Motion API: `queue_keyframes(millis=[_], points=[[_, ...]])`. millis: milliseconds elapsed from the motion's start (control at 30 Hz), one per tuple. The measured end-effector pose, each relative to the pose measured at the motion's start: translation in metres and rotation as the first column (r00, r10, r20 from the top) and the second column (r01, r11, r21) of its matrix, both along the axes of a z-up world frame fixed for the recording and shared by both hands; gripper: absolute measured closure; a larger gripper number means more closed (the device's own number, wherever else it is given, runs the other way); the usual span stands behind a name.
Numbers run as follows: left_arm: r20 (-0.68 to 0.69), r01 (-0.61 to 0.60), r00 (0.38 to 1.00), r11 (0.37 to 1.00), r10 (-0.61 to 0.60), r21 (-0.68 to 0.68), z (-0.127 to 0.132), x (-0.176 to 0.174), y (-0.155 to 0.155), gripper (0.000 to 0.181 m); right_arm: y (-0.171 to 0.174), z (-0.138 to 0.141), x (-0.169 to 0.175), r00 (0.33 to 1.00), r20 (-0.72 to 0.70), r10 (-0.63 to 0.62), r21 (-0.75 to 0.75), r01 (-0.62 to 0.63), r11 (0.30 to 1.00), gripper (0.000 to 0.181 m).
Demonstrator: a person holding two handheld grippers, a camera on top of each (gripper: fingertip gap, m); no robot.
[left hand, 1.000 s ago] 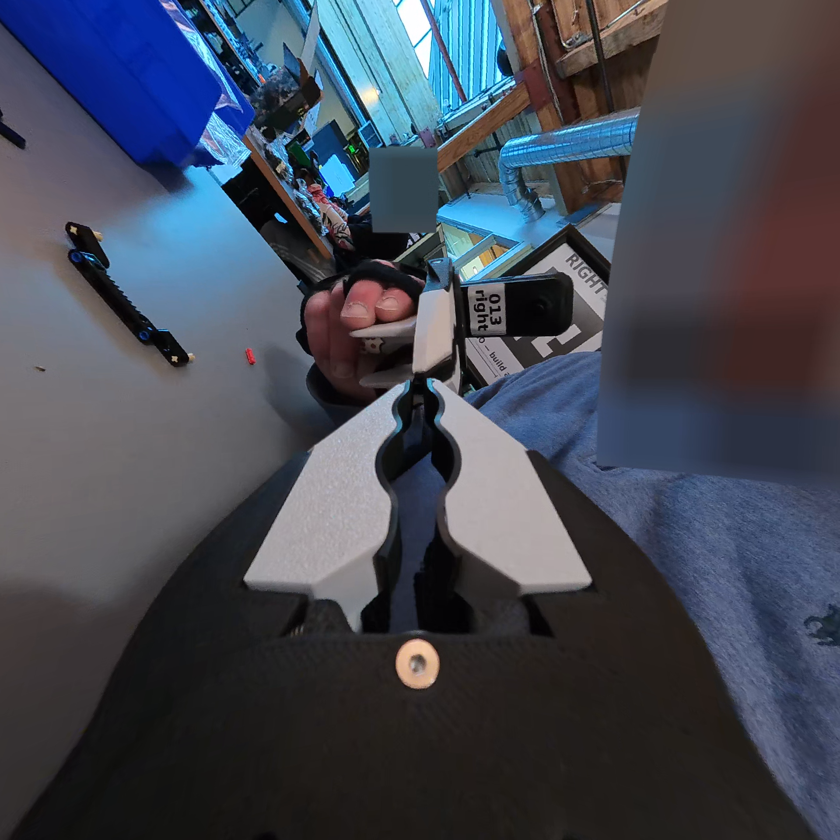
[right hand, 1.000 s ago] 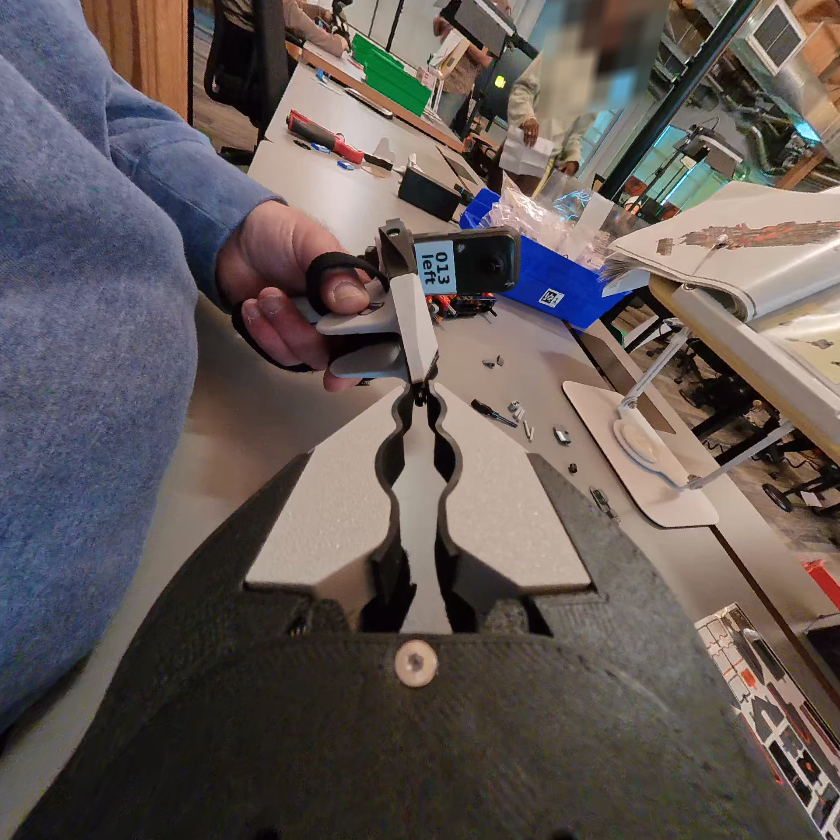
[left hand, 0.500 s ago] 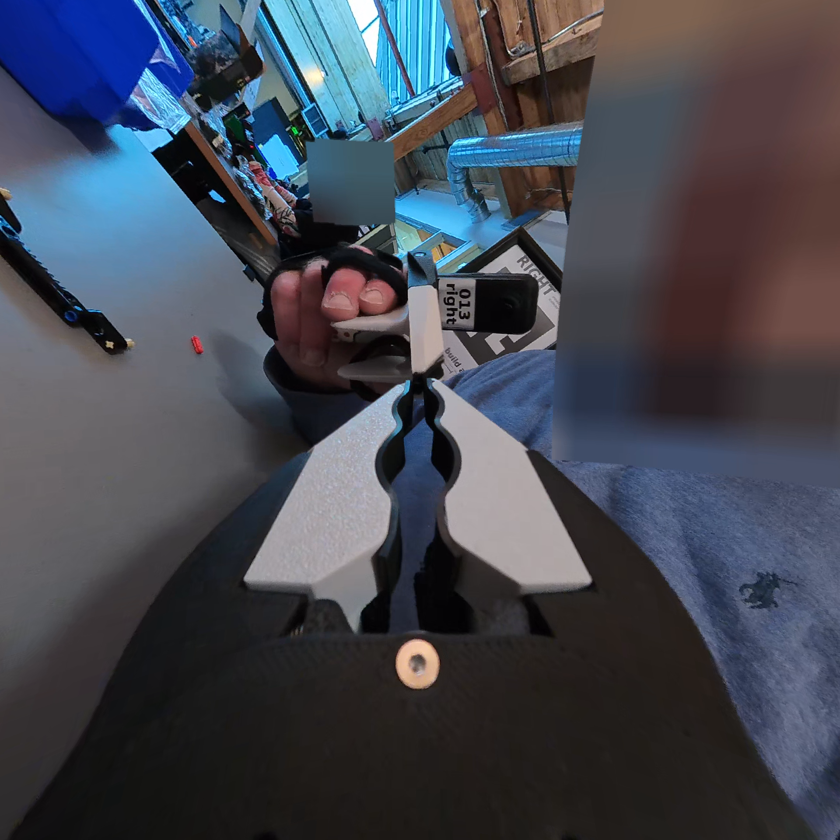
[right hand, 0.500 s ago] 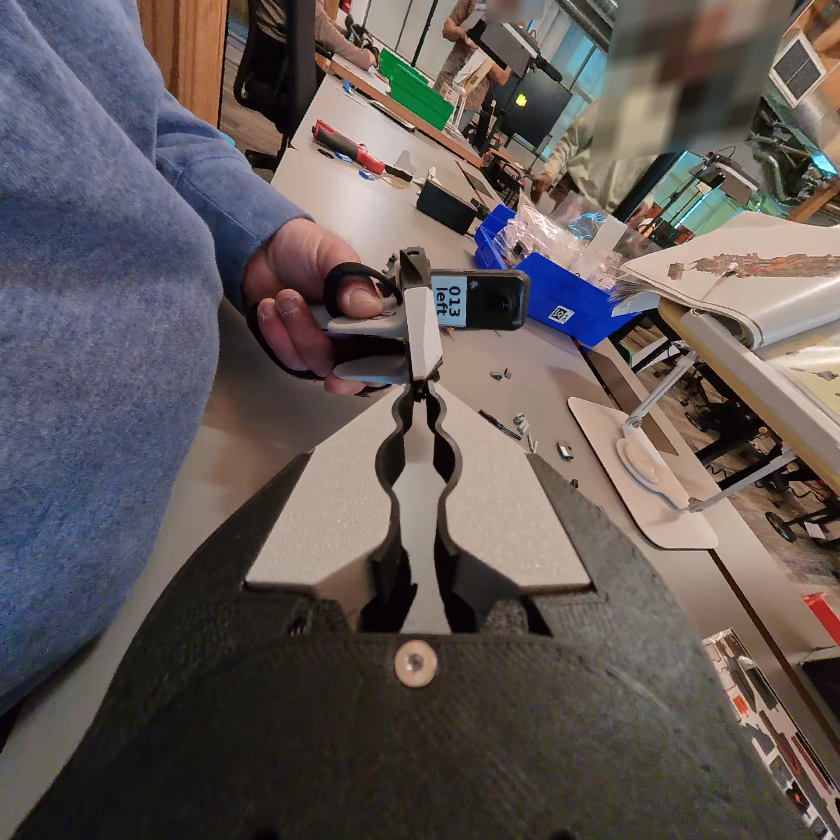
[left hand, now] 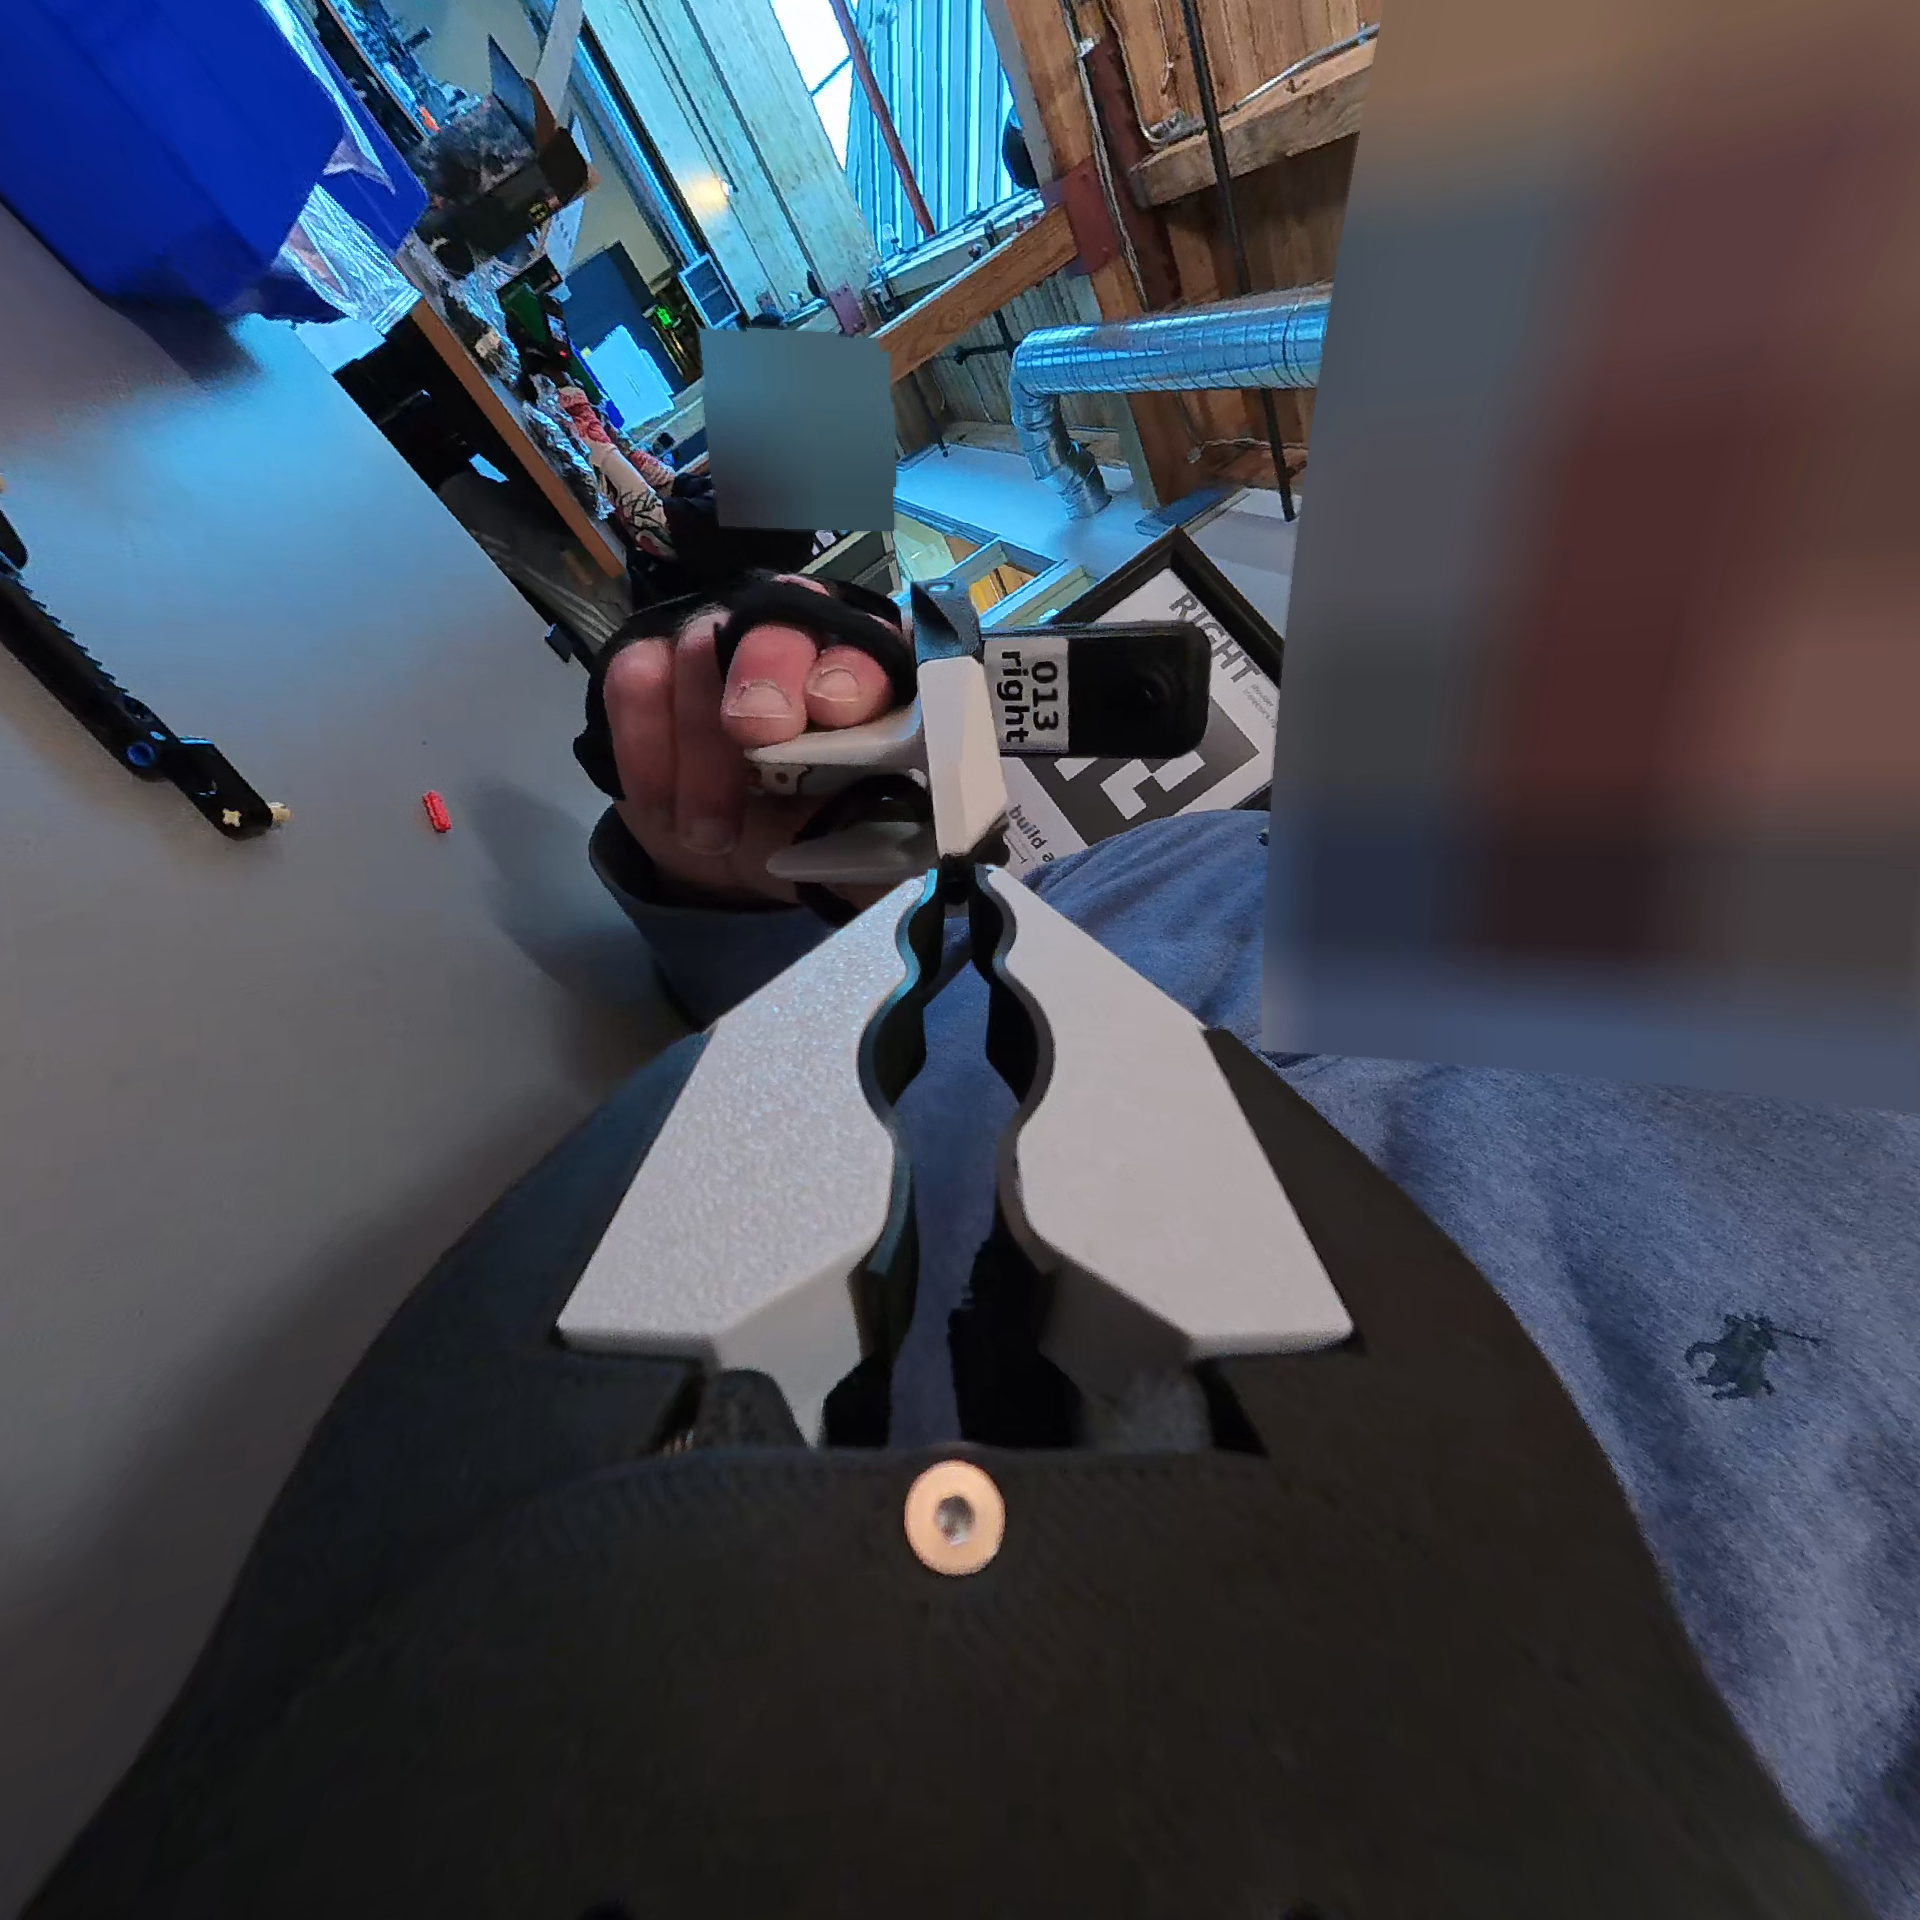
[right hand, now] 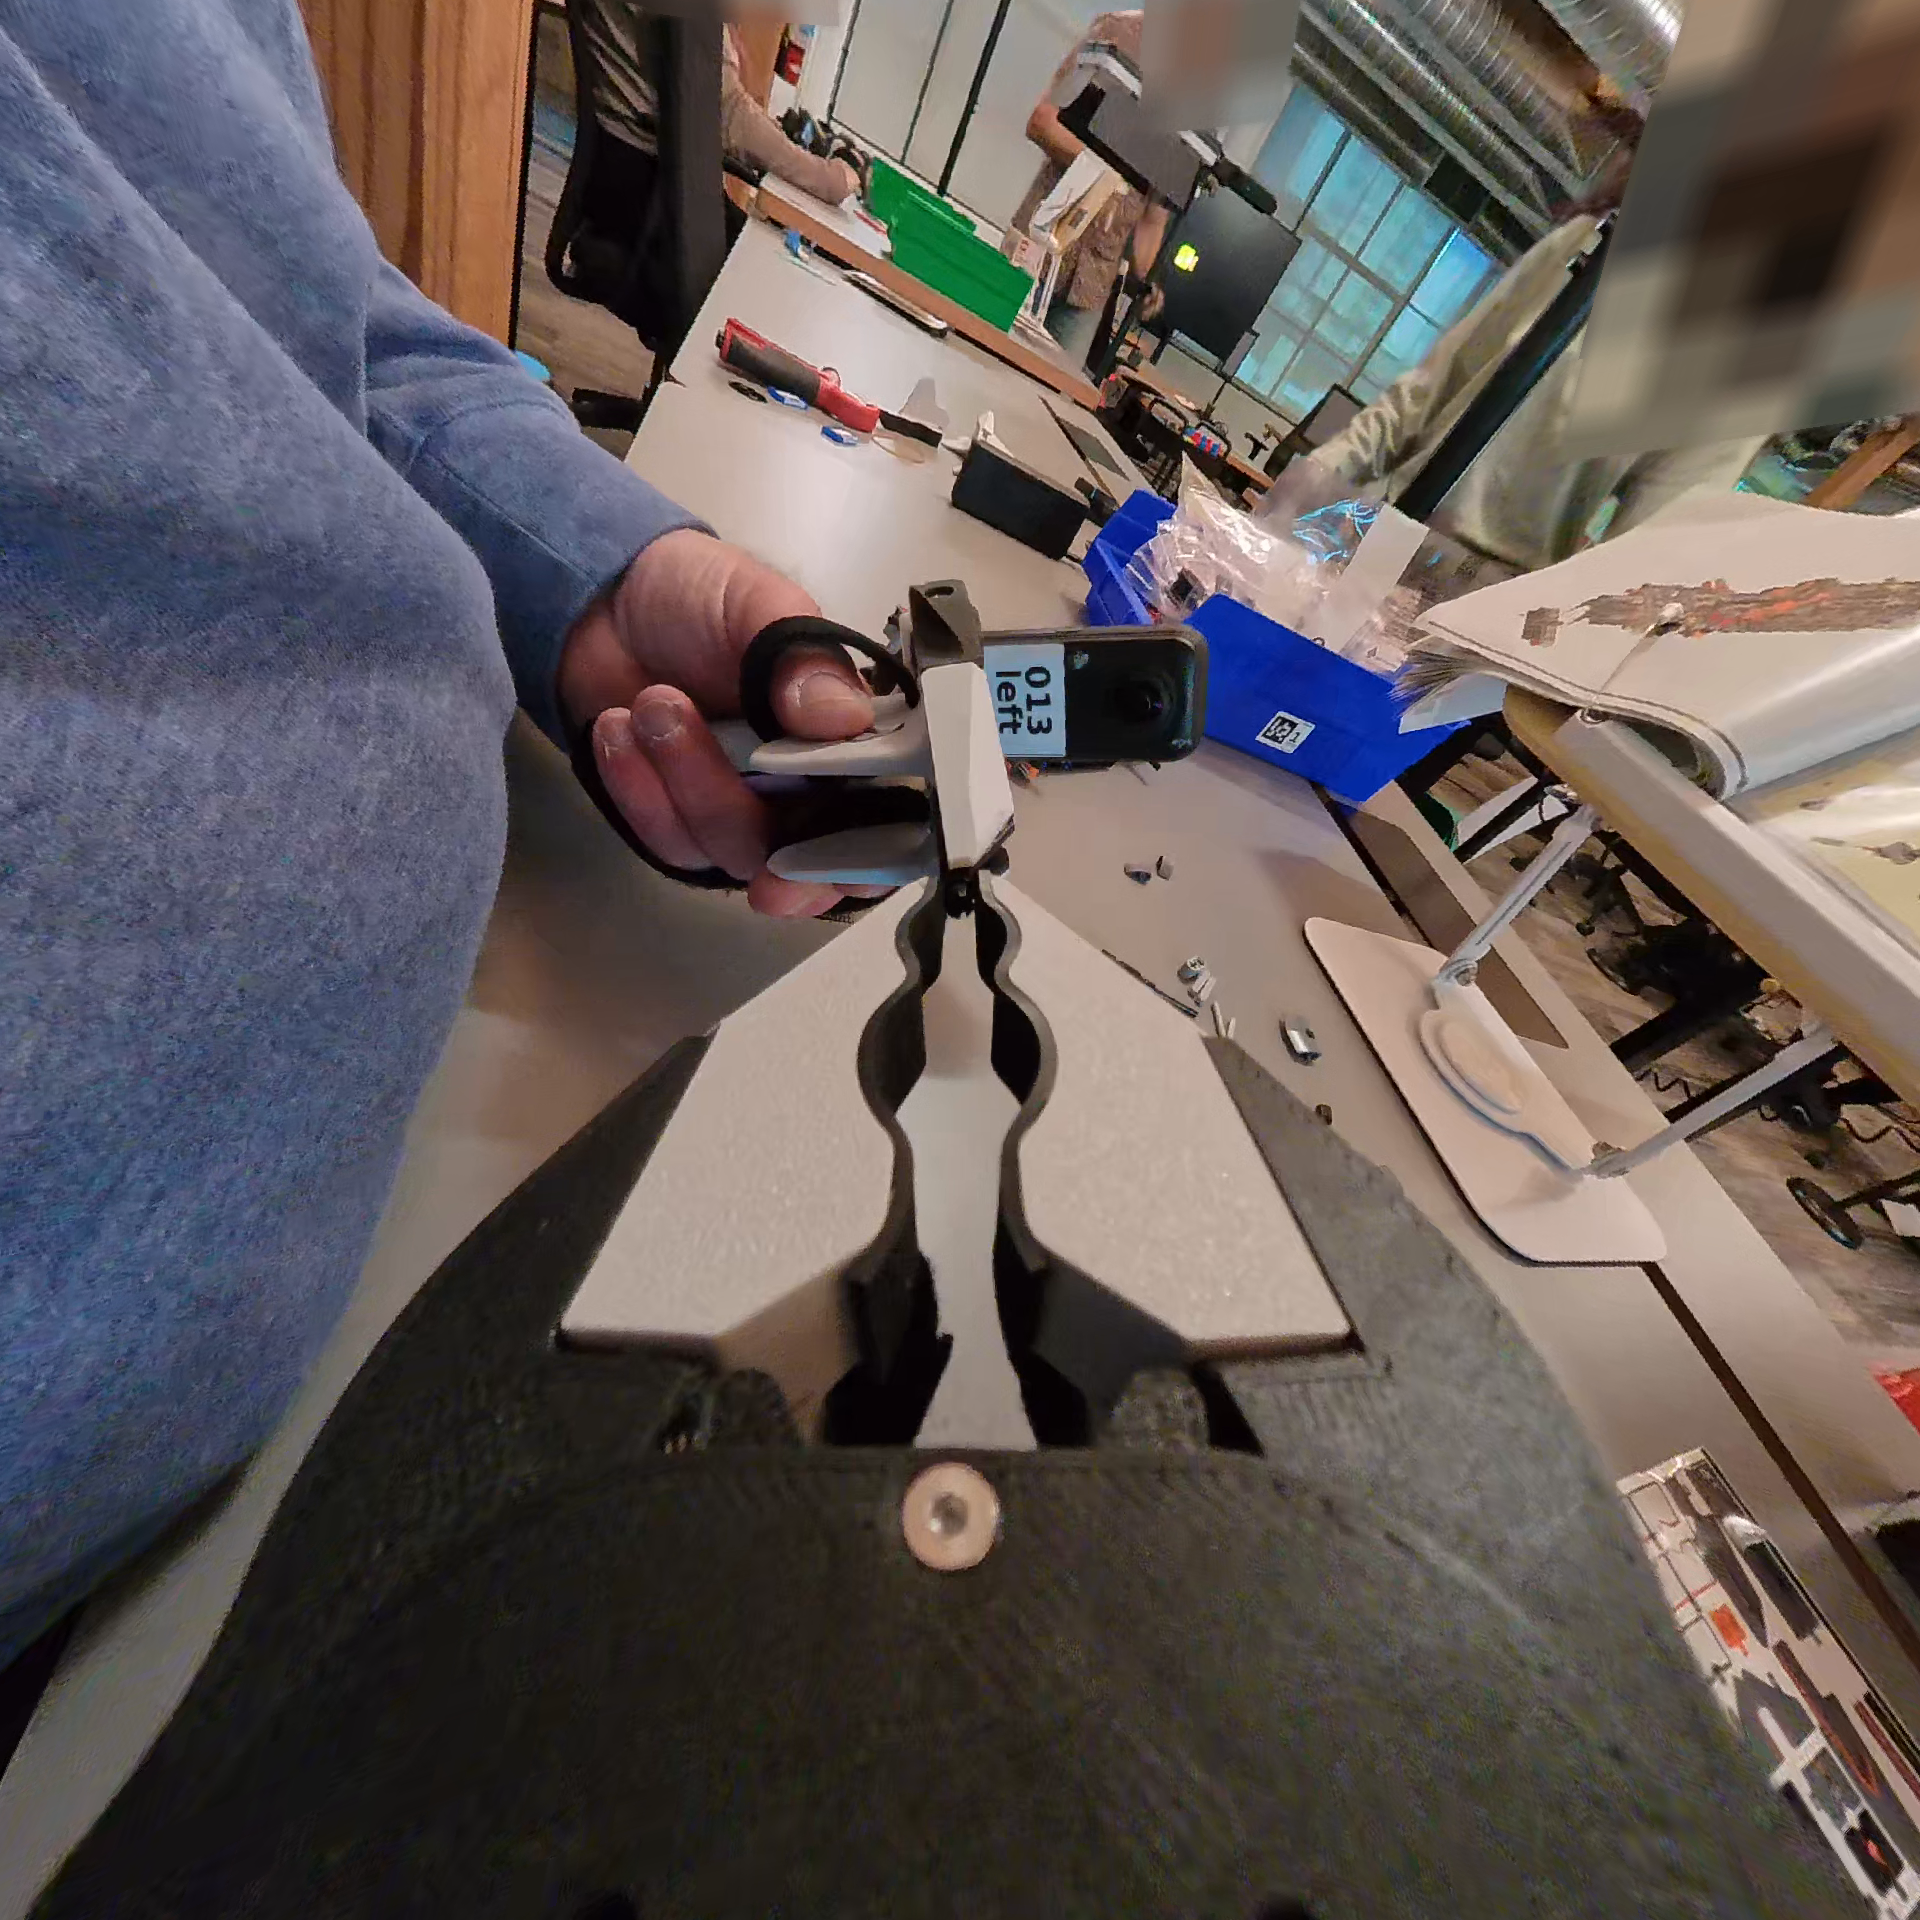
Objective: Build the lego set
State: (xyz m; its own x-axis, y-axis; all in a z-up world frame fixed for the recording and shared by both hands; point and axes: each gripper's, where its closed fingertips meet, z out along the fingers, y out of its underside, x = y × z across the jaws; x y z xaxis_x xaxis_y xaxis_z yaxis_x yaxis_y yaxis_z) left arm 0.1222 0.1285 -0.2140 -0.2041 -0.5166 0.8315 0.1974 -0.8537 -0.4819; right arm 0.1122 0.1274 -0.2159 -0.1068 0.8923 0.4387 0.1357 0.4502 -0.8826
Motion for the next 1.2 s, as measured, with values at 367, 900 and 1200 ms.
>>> queue_keyframes(millis=[367, 900, 1200], points=[[0.017, 0.032, 0.999, 0.999, -0.031, -0.022, -0.002, 0.001, -0.003, 0.179, -0.003, -0.003, 0.001, 1.000, 0.026, 0.013, 0.030, -0.014, 0.999, 0.179], [-0.535, -0.013, 0.815, 0.929, 0.224, 0.370, -0.048, -0.008, -0.005, 0.151, 0.027, -0.002, 0.012, 0.999, -0.045, 0.006, -0.241, -0.017, 0.970, 0.180], [-0.711, 0.095, 0.609, 0.857, 0.352, 0.506, -0.085, -0.023, -0.004, 0.149, 0.040, -0.011, 0.016, 0.999, -0.036, -0.013, -0.301, 0.001, 0.954, 0.179]])
